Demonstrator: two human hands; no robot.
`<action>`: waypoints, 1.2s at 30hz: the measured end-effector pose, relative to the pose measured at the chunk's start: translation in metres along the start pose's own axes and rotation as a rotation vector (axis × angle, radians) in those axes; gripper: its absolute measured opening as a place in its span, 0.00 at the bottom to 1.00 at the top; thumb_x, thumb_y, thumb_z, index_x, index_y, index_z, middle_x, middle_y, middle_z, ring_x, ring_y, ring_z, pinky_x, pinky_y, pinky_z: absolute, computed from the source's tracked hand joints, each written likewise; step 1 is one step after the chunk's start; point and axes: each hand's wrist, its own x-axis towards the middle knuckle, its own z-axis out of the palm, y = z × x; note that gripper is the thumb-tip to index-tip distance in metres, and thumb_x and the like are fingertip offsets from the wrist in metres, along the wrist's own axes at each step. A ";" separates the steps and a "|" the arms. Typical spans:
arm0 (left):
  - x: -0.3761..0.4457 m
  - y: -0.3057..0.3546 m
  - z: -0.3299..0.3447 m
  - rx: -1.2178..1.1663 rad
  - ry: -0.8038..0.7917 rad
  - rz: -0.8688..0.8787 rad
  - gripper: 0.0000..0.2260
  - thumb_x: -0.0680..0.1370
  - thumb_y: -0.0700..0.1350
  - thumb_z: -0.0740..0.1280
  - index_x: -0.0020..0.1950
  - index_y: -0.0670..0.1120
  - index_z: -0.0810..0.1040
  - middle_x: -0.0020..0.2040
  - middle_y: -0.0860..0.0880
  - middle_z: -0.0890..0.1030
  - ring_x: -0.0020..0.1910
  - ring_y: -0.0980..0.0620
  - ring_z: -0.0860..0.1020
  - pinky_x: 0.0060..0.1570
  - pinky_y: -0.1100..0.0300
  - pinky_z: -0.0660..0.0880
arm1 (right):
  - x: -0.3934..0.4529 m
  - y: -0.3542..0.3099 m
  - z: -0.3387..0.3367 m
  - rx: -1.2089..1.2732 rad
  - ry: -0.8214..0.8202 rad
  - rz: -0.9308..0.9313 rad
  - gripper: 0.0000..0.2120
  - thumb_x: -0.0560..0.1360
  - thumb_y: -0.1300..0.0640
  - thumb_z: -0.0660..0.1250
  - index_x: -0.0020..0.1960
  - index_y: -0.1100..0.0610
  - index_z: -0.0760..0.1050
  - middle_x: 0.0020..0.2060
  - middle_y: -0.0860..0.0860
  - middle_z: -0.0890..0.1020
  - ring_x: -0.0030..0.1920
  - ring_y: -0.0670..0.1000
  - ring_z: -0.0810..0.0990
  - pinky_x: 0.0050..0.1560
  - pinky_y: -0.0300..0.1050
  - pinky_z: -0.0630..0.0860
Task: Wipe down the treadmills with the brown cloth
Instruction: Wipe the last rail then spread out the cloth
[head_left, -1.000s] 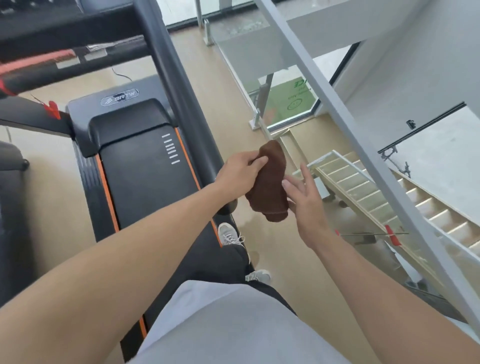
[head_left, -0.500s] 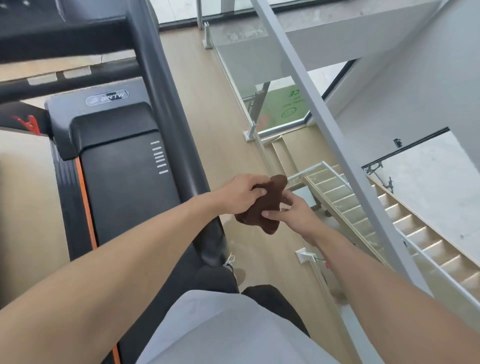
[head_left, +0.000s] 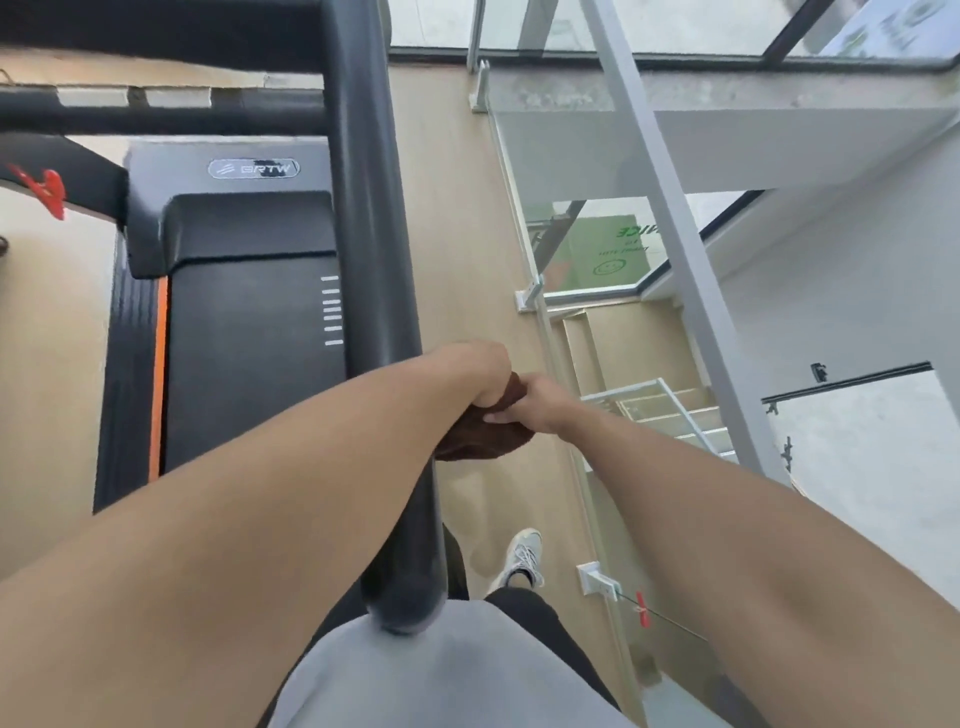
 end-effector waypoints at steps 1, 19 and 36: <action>0.007 0.000 0.000 0.005 0.025 -0.034 0.10 0.80 0.39 0.67 0.60 0.41 0.79 0.48 0.45 0.77 0.46 0.43 0.76 0.46 0.53 0.72 | 0.015 -0.006 -0.001 -0.069 -0.002 -0.034 0.12 0.67 0.54 0.82 0.46 0.52 0.82 0.45 0.52 0.86 0.47 0.54 0.84 0.52 0.49 0.82; 0.038 0.009 0.028 0.171 0.344 -0.288 0.07 0.79 0.39 0.61 0.52 0.39 0.77 0.53 0.39 0.80 0.51 0.37 0.77 0.53 0.48 0.77 | 0.075 0.087 -0.021 0.135 0.107 -0.451 0.09 0.78 0.56 0.73 0.58 0.53 0.83 0.47 0.47 0.86 0.48 0.48 0.84 0.53 0.41 0.81; 0.168 0.058 0.019 -0.469 0.191 -0.072 0.19 0.77 0.47 0.74 0.68 0.52 0.79 0.66 0.50 0.78 0.67 0.47 0.73 0.70 0.50 0.68 | 0.066 0.034 -0.184 -0.566 -0.054 -0.625 0.07 0.79 0.59 0.70 0.50 0.46 0.84 0.42 0.44 0.83 0.43 0.44 0.80 0.42 0.35 0.75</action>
